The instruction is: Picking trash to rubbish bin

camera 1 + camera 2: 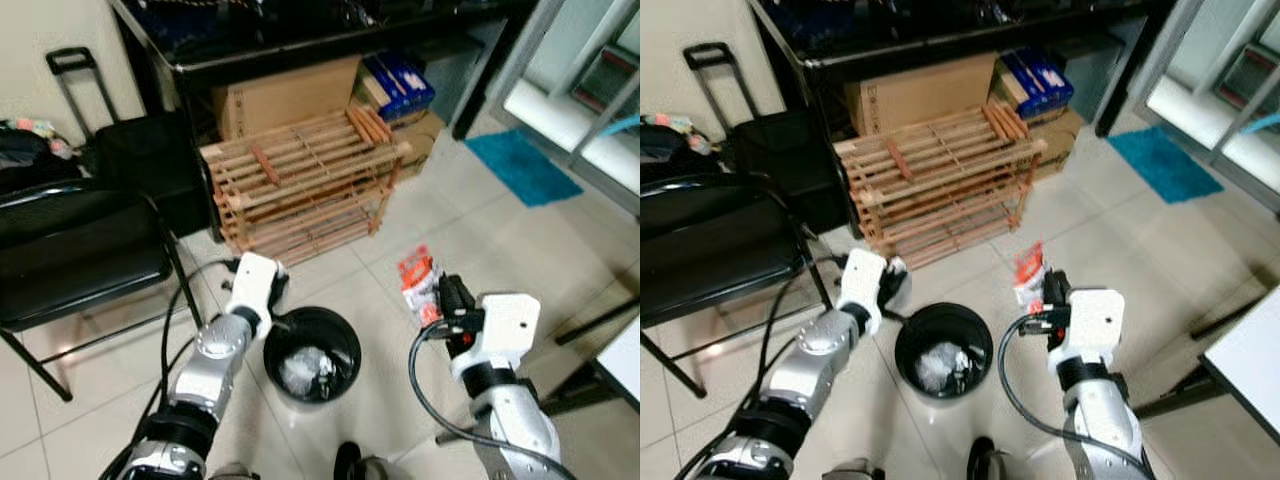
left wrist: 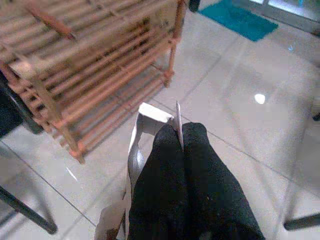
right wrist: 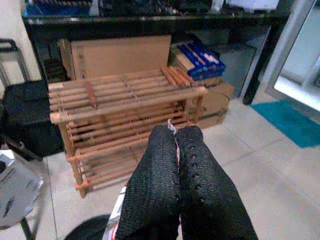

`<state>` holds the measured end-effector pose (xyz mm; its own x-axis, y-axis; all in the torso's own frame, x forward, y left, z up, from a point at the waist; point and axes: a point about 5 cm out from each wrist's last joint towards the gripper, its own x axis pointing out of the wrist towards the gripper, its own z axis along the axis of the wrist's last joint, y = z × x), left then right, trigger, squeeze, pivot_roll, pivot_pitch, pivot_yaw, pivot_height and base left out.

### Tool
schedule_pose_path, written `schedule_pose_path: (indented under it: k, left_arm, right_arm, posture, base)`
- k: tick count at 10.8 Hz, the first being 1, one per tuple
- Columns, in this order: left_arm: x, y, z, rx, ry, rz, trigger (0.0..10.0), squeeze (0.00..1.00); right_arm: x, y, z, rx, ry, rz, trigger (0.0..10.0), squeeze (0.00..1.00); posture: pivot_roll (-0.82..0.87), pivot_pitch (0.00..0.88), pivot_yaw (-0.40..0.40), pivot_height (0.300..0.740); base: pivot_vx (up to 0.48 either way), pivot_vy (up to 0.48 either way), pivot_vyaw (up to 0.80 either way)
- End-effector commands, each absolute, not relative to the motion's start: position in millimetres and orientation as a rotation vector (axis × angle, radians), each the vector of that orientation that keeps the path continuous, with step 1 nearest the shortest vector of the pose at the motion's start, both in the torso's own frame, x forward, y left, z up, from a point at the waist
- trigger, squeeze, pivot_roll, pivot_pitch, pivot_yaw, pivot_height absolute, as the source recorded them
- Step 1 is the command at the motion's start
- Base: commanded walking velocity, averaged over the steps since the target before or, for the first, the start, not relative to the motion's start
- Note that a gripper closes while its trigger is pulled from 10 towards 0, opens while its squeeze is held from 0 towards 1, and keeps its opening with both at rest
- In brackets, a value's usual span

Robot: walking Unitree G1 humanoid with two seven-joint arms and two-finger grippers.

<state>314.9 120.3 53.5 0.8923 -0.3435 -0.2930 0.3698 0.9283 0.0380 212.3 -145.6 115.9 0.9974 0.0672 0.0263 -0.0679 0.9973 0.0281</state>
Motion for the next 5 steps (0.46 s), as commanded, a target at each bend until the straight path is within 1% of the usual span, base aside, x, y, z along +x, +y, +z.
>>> schedule_pose_path:
  k: [1,3,5]
  left_arm:
    - [315.1,113.3,51.2,0.100,0.292,-0.393,10.0,0.00]
    - [314.3,108.3,45.0,0.095,0.314,-0.400,10.0,0.00]
    - [316.6,104.6,43.5,0.096,0.321,-0.410,10.0,0.00]
  right_arm:
    - [208.6,-147.5,118.3,0.022,-0.024,0.054,10.0,0.00]
    - [203.8,-148.2,119.4,0.015,-0.015,0.046,10.0,0.00]
    - [199.0,-149.5,120.2,0.005,-0.008,0.032,10.0,0.00]
  posture:
    - [0.10,0.241,-0.075,0.740]
    - [0.07,0.256,-0.078,0.740]
    - [0.05,0.257,-0.075,0.740]
  base:
    - [0.000,0.000,0.00]
    - [0.000,0.000,0.00]
    - [0.287,0.000,0.00]
